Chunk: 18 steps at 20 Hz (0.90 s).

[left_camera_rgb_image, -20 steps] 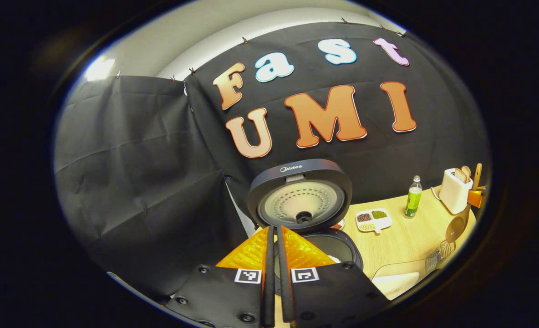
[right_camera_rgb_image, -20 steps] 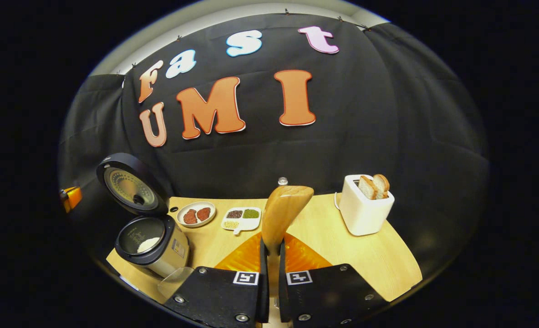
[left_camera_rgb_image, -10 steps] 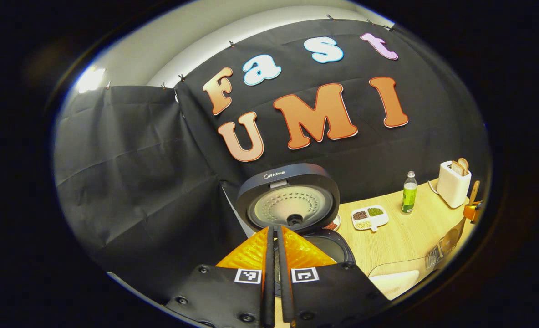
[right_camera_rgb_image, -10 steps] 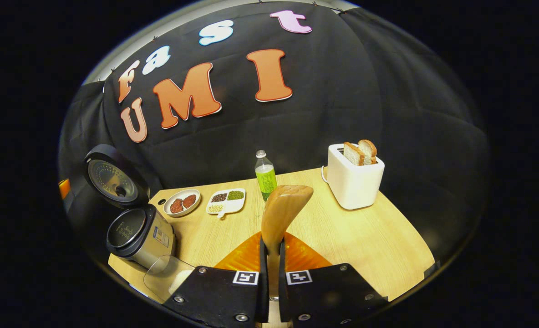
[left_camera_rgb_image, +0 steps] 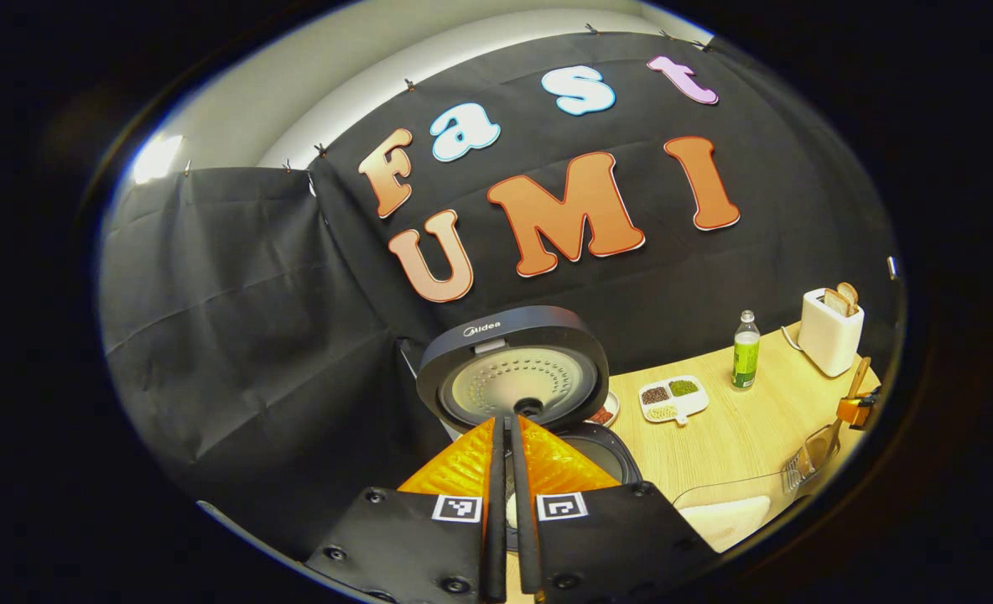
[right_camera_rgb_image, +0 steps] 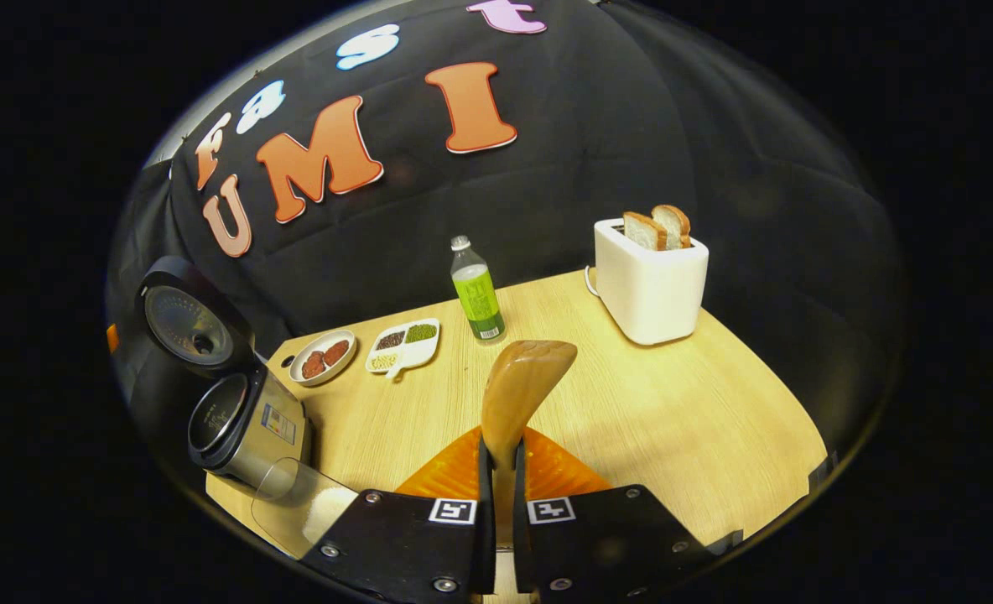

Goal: Close the left gripper, press the button to open the rice cooker; take a wooden spoon from the chopstick holder with the right hand, scoop a spoonful of rice and pour it into the rice cooker, then put the wooden spoon back into the chopstick holder.

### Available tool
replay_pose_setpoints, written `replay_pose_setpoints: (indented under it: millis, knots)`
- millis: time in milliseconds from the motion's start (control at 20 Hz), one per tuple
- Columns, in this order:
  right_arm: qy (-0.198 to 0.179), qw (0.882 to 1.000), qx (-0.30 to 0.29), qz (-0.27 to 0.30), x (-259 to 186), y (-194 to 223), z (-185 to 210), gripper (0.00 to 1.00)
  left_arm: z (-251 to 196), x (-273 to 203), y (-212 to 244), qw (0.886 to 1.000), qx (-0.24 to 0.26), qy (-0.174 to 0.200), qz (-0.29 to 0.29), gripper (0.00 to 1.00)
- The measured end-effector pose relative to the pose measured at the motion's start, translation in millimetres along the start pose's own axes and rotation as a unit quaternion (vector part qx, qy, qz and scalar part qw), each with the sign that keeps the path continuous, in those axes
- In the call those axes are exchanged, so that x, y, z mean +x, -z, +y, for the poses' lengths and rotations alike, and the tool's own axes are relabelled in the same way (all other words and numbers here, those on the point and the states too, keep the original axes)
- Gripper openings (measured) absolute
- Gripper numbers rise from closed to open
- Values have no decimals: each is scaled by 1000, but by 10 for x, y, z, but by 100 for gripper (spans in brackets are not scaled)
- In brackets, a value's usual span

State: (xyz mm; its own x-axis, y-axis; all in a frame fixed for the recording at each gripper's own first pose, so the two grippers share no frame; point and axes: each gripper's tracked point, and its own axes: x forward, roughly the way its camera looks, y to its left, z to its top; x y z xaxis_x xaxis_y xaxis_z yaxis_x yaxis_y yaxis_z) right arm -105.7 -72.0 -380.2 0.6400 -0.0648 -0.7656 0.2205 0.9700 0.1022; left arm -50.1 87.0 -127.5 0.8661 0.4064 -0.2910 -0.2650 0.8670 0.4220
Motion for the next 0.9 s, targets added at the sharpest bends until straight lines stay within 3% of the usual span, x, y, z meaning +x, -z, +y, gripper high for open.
replay_pose_setpoints:
  millis: [50, 500, 900]
  knots:
    - [1, 1000, -1, 2, 17, 13, -6, 8, 2, 3, -2, 1000, -1, -1, 1, 10]
    - [18, 999, -5, 31, 21, 147, -138, 8, 88, 32, 110, 1000, -18, -12, 9, 10]
    - [47, 997, 16, 61, -49, 141, -324, 17, 140, 132, 138, 999, -29, -12, 8, 10]
